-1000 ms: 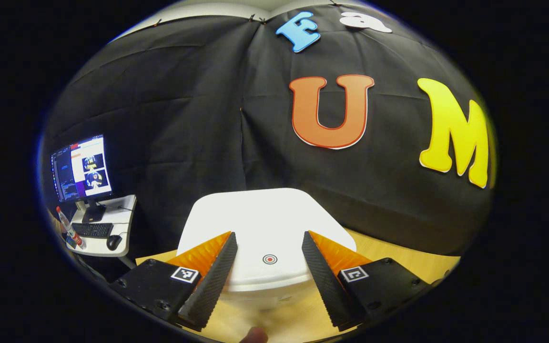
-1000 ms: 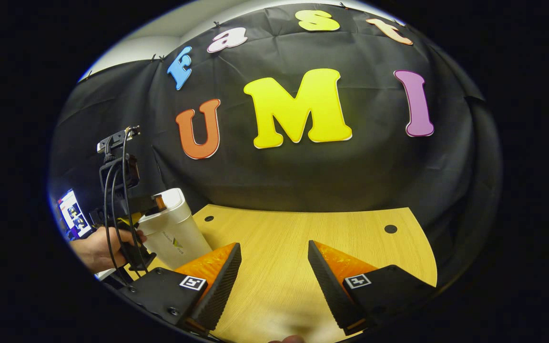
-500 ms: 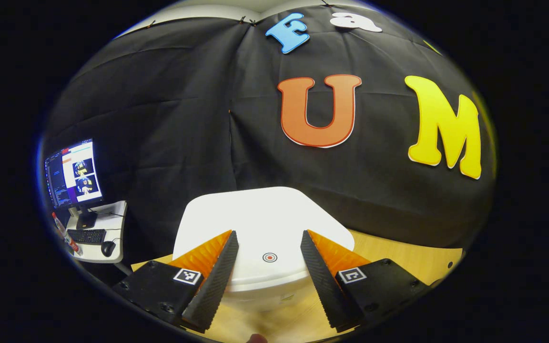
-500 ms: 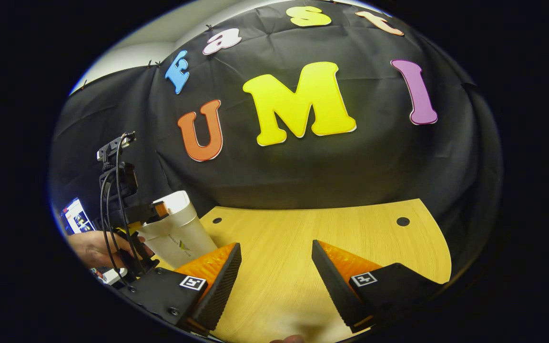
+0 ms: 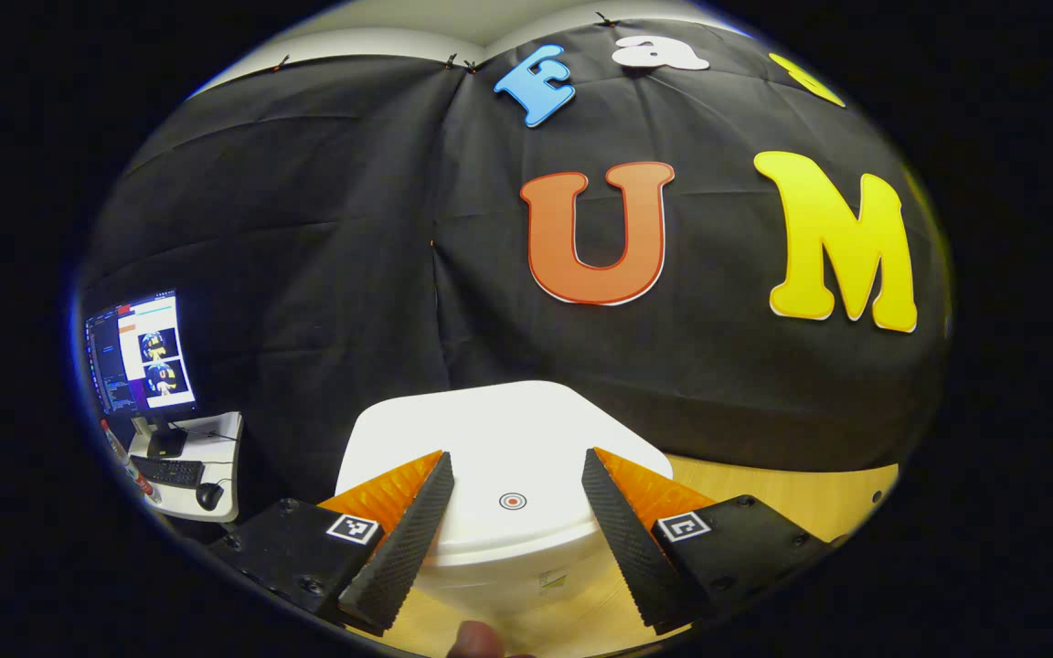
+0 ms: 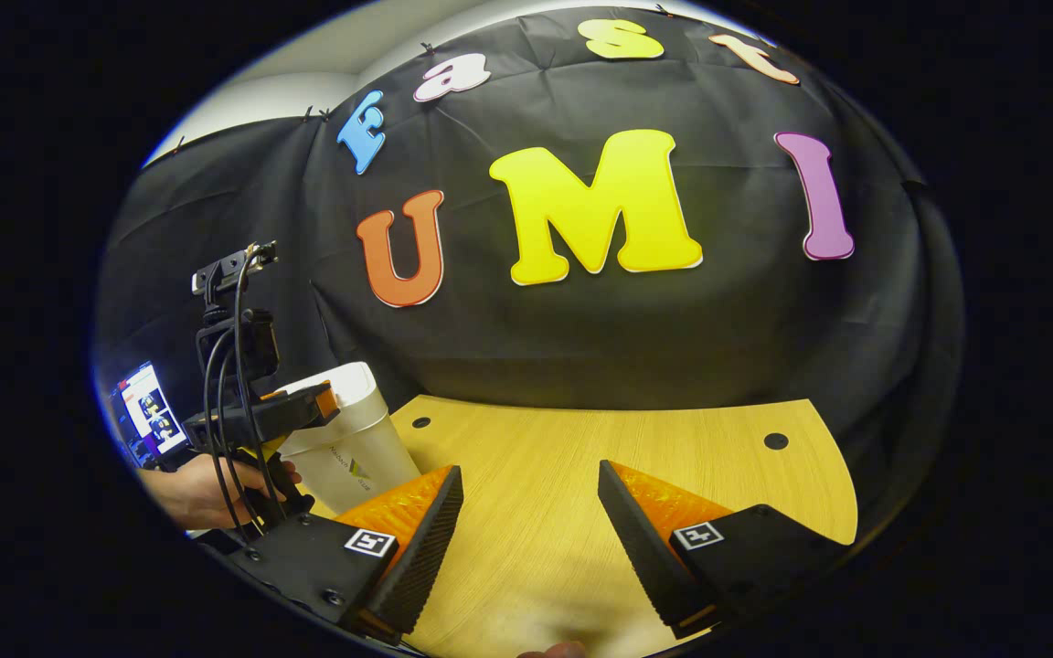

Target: Press the lid of the desktop garbage bin to open it, pick up the crumpled paper on the desktop and throw it into the bin, then pick up the pop can on the desktop and drop it into the bin, and finally close the garbage bin lid.

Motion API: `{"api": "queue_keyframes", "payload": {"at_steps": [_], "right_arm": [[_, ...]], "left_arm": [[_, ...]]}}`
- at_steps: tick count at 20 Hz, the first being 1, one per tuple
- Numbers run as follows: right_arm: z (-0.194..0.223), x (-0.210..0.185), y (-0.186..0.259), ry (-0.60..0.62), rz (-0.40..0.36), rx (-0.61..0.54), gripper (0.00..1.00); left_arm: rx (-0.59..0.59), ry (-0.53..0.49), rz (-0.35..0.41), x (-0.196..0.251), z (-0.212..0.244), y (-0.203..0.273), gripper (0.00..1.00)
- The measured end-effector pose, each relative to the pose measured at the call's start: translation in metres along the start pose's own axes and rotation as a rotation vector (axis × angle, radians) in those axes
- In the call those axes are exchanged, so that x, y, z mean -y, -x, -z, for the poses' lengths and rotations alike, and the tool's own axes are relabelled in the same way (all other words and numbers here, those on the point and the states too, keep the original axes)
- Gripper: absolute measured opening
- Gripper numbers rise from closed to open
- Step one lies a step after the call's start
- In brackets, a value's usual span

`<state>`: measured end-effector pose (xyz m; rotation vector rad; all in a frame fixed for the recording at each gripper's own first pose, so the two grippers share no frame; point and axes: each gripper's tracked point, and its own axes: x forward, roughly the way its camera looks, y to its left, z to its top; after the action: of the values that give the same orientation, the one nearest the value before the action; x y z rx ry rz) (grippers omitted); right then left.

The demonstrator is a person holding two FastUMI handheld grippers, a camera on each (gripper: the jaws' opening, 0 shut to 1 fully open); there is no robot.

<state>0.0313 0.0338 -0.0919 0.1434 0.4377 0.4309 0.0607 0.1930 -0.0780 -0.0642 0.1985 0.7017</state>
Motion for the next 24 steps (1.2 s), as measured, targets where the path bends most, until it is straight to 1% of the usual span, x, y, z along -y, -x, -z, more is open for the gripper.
{"api": "queue_keyframes", "payload": {"at_steps": [2,4,6,7,8,9,10,12,14,16,19,21,22,23,24], "right_arm": [[-0.007,0.003,0.0,0.003,0.025,0.02,0.94],[-0.018,0.005,0.0,0.009,0.056,0.054,0.94],[-0.037,0.011,0.002,0.04,0.121,0.115,0.94],[-0.044,0.016,0.005,0.061,0.158,0.143,0.94],[-0.052,0.017,0.009,0.068,0.181,0.169,0.94],[-0.058,0.016,0.012,0.07,0.197,0.189,0.94],[-0.065,0.016,0.017,0.075,0.212,0.212,0.94],[-0.08,0.015,0.027,0.11,0.238,0.265,0.94],[-0.092,0.012,0.039,0.157,0.262,0.314,0.94],[-0.105,0.011,0.053,0.177,0.293,0.367,0.94],[-0.121,0.003,0.066,0.197,0.318,0.442,0.94],[-0.126,0.001,0.07,0.218,0.332,0.465,0.94],[-0.126,-0.001,0.07,0.214,0.335,0.467,0.89],[-0.125,-0.001,0.07,0.206,0.341,0.467,0.94],[-0.125,0.0,0.069,0.196,0.346,0.464,0.94]], "left_arm": [[0.074,-0.024,0.05,0.011,-0.03,0.004,0.94],[0.168,-0.058,0.145,0.036,-0.062,0.011,0.94],[0.239,-0.1,0.258,0.056,-0.093,0.027,0.95],[0.253,-0.11,0.302,0.061,-0.1,0.035,0.95],[0.253,-0.111,0.345,0.069,-0.104,0.043,0.95],[0.247,-0.097,0.397,0.079,-0.106,0.056,1.0],[0.229,-0.078,0.45,0.09,-0.107,0.065,0.95],[0.203,-0.031,0.53,0.101,-0.106,0.082,0.96],[0.186,-0.001,0.579,0.097,-0.098,0.105,0.95],[0.181,0.018,0.62,0.096,-0.097,0.122,0.96],[0.197,0.002,0.662,0.101,-0.102,0.141,0.96],[0.197,-0.002,0.701,0.108,-0.099,0.151,0.96],[0.194,-0.004,0.713,0.11,-0.097,0.154,0.96],[0.191,-0.01,0.711,0.11,-0.096,0.156,0.96],[0.19,-0.01,0.708,0.11,-0.094,0.158,0.96]]}}
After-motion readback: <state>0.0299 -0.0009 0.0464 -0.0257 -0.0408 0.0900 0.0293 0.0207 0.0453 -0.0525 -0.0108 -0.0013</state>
